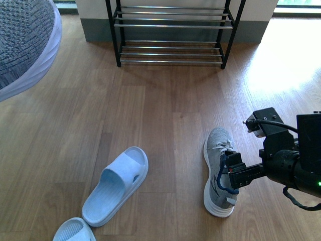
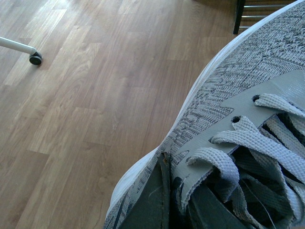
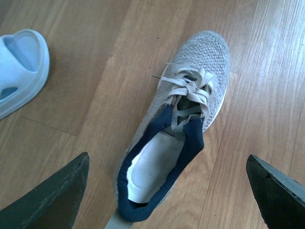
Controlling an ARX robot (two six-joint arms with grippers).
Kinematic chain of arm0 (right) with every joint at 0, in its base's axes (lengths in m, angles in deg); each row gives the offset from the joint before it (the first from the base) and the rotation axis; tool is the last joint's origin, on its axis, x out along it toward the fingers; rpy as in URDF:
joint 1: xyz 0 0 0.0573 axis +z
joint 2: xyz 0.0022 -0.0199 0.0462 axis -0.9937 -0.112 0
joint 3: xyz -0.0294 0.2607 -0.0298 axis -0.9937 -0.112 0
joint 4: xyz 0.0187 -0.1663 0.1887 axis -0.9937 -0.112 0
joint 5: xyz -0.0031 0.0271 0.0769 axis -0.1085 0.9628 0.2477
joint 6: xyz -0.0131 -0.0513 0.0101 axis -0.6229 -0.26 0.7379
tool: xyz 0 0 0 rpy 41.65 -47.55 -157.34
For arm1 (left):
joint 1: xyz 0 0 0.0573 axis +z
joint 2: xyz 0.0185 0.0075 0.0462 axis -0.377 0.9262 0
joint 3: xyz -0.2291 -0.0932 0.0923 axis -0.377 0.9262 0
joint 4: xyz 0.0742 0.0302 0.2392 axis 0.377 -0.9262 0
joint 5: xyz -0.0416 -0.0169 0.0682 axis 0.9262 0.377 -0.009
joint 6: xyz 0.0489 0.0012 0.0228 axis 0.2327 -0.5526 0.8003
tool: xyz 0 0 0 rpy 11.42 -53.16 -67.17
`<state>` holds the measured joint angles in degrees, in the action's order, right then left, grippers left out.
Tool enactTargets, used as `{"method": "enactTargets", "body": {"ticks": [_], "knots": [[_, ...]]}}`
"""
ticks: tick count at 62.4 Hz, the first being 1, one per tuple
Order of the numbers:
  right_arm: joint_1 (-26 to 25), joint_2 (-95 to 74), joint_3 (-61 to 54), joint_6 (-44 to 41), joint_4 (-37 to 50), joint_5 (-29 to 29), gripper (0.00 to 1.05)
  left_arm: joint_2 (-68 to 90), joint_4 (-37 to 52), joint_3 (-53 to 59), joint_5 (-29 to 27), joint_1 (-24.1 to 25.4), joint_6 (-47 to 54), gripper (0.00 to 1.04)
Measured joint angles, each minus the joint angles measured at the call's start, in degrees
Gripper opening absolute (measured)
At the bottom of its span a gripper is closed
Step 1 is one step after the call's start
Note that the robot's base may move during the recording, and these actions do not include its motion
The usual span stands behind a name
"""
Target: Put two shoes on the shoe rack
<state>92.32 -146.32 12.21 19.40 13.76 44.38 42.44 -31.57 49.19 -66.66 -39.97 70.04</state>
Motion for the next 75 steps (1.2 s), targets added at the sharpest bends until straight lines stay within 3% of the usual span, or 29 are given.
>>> {"method": "enactTargets", "body": {"ticks": [29, 43, 65, 75], "knots": [[-2.38, -13.46, 12.24, -2.38, -1.36, -3.58, 0.95, 0.0, 0.0, 0.0, 0.0, 0.0, 0.0, 0.01], [-2.25, -19.04, 17.49, -3.21, -2.19, -8.31, 0.95, 0.0, 0.0, 0.0, 0.0, 0.0, 0.02, 0.01], [0.37, -20.0, 19.1, 0.15, -3.1, -11.08, 0.45, 0.0, 0.0, 0.0, 0.0, 0.0, 0.02, 0.01], [1.9, -20.52, 19.8, 2.93, -3.56, -12.31, 0.12, 0.0, 0.0, 0.0, 0.0, 0.0, 0.0, 0.01]]}}
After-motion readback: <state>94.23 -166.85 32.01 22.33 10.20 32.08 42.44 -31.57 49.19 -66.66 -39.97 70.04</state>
